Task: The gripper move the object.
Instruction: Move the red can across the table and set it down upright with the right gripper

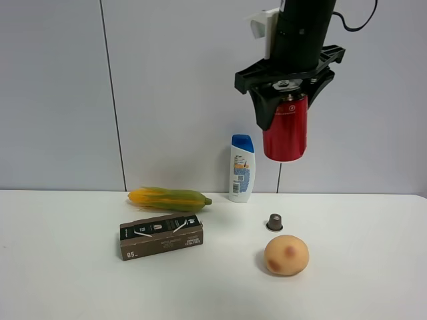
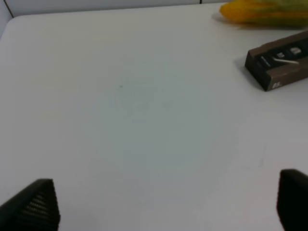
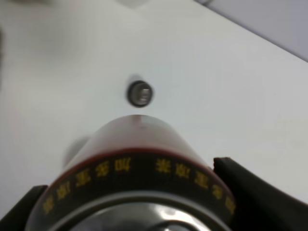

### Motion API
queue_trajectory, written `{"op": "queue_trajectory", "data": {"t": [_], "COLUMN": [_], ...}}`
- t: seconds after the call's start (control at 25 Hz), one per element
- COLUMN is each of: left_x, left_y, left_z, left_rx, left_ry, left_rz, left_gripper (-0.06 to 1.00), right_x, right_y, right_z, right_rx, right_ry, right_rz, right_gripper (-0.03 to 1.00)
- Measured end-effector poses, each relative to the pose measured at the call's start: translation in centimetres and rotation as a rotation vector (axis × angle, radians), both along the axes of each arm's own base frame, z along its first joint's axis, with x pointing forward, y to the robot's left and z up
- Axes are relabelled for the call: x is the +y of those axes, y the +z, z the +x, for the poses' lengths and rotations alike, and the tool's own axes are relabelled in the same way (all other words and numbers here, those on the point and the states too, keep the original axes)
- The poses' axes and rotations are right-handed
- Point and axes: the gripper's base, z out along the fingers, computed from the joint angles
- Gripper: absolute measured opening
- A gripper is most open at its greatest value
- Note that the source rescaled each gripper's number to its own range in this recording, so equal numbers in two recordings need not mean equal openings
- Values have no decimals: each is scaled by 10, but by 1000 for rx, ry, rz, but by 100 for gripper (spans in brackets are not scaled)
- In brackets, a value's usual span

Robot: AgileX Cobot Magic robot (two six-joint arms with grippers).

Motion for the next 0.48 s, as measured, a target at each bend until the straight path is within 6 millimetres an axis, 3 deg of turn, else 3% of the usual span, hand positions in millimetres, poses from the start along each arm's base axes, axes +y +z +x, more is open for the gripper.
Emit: {"op": "queue_trajectory", "data": {"t": [0.48], "left_x": [0], "left_y": [0], "left_z": [0], "left_rx": [0], "left_ry": [0], "left_rz": [0], "left_gripper": [100], "right_x": [-74], "right_y": [0], "right_z": [34], "right_rx": [-1], "right_ry": [-203], "right_rz": [-2], "right_gripper": [0]}}
